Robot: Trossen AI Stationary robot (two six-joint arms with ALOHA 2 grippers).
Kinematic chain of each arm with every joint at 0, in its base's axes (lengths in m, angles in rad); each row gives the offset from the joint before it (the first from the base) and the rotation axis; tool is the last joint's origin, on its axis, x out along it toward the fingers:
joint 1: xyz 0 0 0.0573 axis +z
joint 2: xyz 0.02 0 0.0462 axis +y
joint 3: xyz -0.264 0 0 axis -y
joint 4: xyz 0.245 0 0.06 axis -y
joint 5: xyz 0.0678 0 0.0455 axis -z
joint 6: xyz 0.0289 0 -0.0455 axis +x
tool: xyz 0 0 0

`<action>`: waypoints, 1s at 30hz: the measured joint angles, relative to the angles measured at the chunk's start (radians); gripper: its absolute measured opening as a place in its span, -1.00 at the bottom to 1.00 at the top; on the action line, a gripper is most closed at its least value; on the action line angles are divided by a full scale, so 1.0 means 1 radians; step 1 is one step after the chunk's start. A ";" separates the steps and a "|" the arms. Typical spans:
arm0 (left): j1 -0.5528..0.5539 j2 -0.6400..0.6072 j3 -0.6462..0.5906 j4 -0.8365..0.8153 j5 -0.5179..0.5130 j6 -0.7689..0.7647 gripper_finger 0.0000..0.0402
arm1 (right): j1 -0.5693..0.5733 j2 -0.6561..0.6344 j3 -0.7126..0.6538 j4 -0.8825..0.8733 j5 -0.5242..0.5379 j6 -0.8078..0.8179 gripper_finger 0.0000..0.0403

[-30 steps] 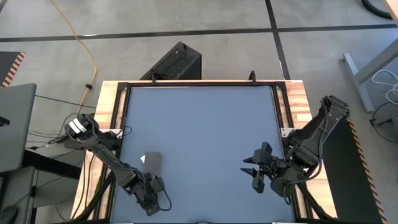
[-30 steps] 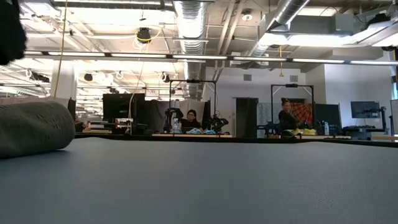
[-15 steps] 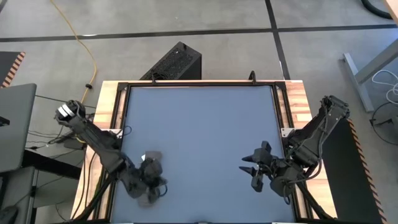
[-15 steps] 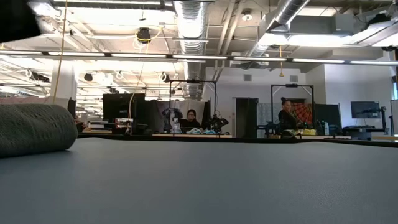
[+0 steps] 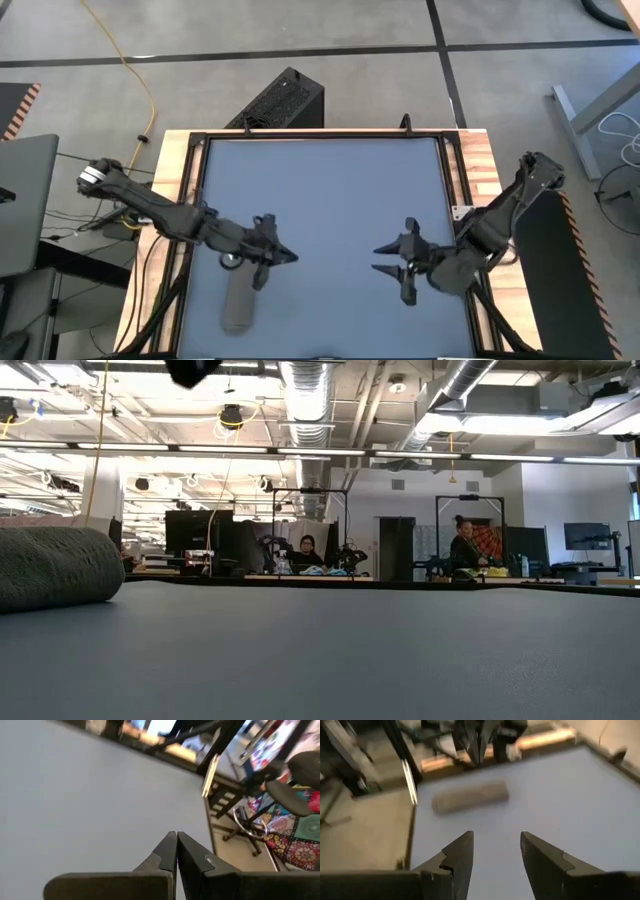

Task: Roll towel
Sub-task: Return to Home Position

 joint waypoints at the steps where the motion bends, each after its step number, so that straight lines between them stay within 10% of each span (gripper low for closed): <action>1: 0.005 -0.027 0.000 -0.002 0.000 0.029 -1.00 | -0.010 -0.017 0.000 0.028 -0.003 -0.036 -0.07; 9: 0.045 -0.279 -0.073 -0.038 -0.007 0.161 -1.00 | -0.037 -0.215 -0.060 0.097 -0.021 -0.204 -0.51; 17: 0.117 -0.624 -0.388 0.024 -0.006 0.107 -1.00 | -0.127 -0.504 -0.501 0.512 -0.065 -0.114 -0.89; 30: 0.297 -1.113 -0.810 0.213 0.046 -0.050 -1.00 | -0.815 -0.574 -1.049 1.146 -0.746 -0.134 -0.92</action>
